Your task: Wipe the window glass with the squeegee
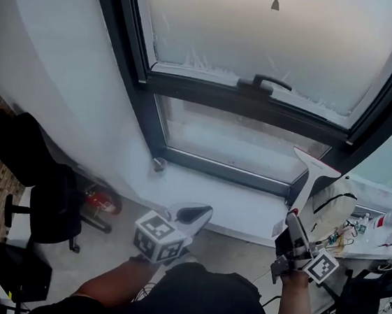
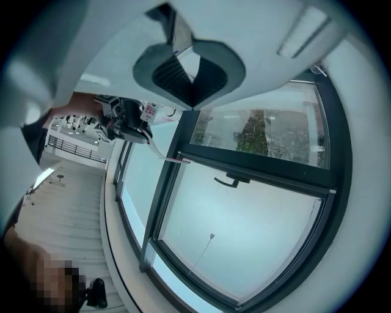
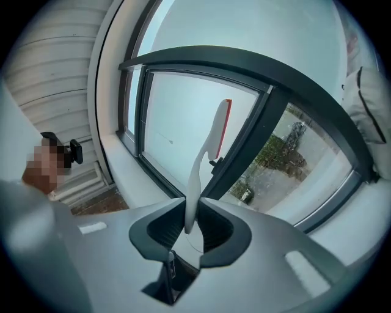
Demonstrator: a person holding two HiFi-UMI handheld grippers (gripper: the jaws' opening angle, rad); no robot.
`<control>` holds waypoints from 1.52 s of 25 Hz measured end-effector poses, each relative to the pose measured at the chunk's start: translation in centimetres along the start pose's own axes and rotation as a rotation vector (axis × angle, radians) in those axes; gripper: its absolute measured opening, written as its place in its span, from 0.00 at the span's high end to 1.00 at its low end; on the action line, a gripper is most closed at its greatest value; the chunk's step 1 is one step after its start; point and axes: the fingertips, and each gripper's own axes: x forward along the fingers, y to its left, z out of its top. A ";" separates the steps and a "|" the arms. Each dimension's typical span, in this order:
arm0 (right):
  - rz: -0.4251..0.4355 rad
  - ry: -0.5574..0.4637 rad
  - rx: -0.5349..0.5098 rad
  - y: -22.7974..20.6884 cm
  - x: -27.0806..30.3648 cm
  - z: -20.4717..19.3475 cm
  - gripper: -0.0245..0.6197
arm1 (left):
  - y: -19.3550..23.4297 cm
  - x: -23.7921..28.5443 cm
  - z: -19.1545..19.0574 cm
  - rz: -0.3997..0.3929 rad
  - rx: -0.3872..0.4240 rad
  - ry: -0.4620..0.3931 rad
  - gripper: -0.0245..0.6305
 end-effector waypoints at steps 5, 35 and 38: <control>0.039 -0.008 0.010 3.5 -1.6 -1.6 0.83 | -2.8 -0.4 0.6 0.000 0.022 -0.011 0.96; -0.084 0.242 -0.205 9.7 -17.3 -14.4 0.83 | -16.0 -8.6 -9.8 0.076 -0.040 0.013 0.96; -0.079 0.246 -0.210 9.9 -17.8 -15.0 0.84 | -16.6 -9.4 -10.1 0.088 -0.035 0.011 0.96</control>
